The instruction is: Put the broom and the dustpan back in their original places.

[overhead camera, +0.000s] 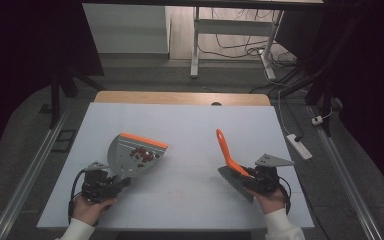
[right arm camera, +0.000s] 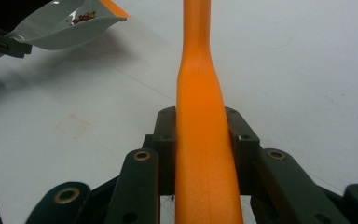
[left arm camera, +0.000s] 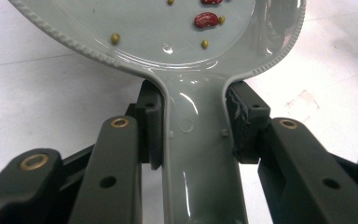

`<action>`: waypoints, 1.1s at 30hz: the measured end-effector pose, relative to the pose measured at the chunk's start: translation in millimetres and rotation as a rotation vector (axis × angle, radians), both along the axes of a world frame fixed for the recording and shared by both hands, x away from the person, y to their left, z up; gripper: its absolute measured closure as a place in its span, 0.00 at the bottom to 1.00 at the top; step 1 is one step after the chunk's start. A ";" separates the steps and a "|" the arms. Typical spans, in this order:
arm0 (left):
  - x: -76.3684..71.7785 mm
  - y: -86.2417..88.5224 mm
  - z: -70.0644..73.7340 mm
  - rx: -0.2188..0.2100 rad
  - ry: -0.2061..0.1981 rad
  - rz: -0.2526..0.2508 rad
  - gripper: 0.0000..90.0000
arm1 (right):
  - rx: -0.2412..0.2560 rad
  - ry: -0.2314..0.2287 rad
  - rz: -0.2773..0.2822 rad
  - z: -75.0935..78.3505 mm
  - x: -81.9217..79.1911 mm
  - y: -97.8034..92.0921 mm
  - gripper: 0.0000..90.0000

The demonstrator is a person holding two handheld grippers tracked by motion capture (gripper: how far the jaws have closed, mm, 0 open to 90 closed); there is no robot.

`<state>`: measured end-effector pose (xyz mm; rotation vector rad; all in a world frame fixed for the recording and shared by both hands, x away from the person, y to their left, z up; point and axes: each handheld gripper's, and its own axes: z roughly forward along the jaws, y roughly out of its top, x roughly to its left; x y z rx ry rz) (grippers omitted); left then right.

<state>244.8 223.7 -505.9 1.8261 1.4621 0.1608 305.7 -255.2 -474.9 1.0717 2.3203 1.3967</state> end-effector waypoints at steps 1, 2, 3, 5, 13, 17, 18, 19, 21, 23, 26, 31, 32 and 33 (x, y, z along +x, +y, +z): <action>-0.3 0.7 -0.5 -0.002 0.002 0.007 0.69 | 0.004 0.003 -0.002 -0.1 0.0 -0.5 0.78; -0.9 1.2 -1.2 -0.005 0.002 0.019 0.69 | 0.006 0.007 -0.006 -0.3 -0.2 -0.9 0.78; -1.8 1.7 -1.7 -0.004 0.001 0.029 0.69 | 0.007 0.011 -0.009 -0.6 -0.3 -1.4 0.78; -2.9 2.6 -2.5 0.000 0.001 0.048 0.69 | 0.004 0.015 -0.015 -1.3 -0.4 -2.4 0.78; -2.5 6.8 -8.8 0.003 0.015 0.098 0.69 | 0.001 0.056 -0.024 -6.1 1.3 -6.0 0.78; -1.6 8.9 -12.7 0.002 0.023 0.133 0.69 | 0.011 0.074 -0.024 -8.4 2.1 -7.6 0.78; -1.7 9.5 -13.7 -0.002 0.026 0.140 0.69 | 0.011 0.074 -0.025 -9.0 1.8 -7.7 0.78; -1.6 9.9 -14.8 -0.003 0.030 0.148 0.69 | 0.009 0.078 -0.026 -9.2 1.1 -8.0 0.78; -1.0 10.7 -16.4 -0.002 0.036 0.149 0.69 | 0.007 0.085 -0.025 -10.8 0.2 -7.8 0.78; -0.4 11.0 -17.8 -0.001 0.040 0.157 0.69 | 0.002 0.093 -0.024 -12.4 0.4 -7.3 0.78; 0.0 10.3 -20.1 0.007 0.048 0.170 0.69 | -0.005 0.111 -0.025 -14.2 1.4 -7.6 0.78; 1.9 10.2 -23.7 0.013 0.065 0.179 0.69 | -0.029 0.140 -0.046 -21.1 5.8 -9.2 0.78; 2.2 10.4 -24.2 0.013 0.067 0.179 0.69 | -0.029 0.147 -0.053 -21.0 7.1 -10.1 0.78; 2.5 10.5 -24.6 0.013 0.070 0.181 0.69 | -0.030 0.151 -0.061 -21.3 8.1 -10.7 0.78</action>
